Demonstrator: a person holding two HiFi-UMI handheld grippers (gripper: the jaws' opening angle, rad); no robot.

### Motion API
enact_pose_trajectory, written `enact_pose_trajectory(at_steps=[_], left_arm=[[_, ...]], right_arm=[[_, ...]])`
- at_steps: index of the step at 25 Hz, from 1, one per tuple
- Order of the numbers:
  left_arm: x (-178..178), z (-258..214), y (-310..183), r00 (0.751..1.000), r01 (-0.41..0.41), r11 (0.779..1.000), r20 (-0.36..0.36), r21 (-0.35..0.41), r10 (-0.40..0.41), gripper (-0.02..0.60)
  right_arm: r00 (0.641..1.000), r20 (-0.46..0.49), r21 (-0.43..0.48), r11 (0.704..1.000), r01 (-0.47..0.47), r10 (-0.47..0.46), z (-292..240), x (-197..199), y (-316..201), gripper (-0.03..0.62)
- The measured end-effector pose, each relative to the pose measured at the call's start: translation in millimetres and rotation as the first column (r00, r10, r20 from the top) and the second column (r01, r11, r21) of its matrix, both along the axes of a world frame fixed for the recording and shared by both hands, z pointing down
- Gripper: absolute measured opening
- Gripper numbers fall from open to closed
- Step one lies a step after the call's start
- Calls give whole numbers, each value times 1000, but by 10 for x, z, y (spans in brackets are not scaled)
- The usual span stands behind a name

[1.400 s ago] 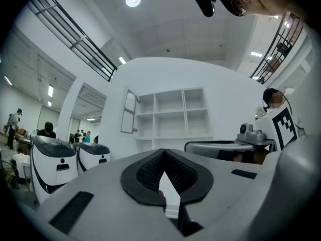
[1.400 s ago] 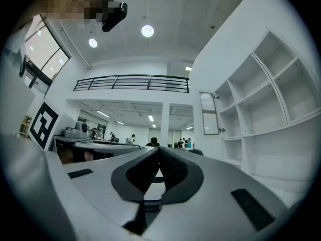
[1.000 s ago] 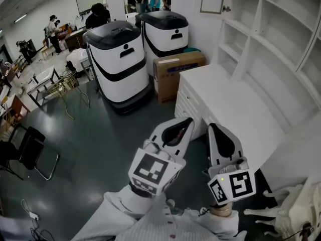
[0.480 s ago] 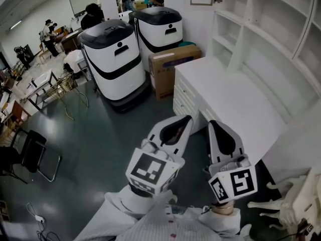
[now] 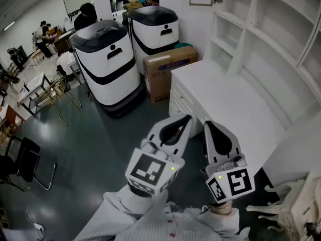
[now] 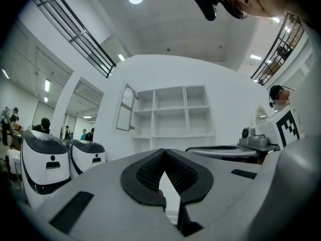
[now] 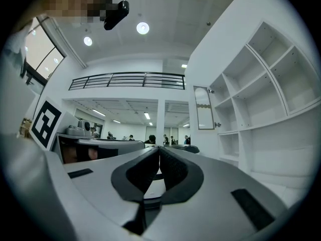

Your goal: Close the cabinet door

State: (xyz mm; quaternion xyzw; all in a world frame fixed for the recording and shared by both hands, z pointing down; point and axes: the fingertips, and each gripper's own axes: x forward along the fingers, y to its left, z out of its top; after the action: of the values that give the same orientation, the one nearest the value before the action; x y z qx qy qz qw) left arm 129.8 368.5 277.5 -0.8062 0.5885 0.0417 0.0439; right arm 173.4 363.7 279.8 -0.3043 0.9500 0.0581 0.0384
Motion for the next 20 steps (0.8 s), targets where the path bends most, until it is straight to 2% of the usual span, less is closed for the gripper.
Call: enact_pose_trajectory(at_steps=[12, 20], left_arm=[[-1074, -181, -1211, 995, -95, 995, 17, 13, 94, 10], [-1678, -52, -1676, 988, -149, 989, 31, -7, 149, 9]], right_arm=[[996, 7, -6, 996, -90, 90, -92, -1026, -1153, 14], [983, 22, -26, 983, -184, 185, 24, -1512, -1659, 14]])
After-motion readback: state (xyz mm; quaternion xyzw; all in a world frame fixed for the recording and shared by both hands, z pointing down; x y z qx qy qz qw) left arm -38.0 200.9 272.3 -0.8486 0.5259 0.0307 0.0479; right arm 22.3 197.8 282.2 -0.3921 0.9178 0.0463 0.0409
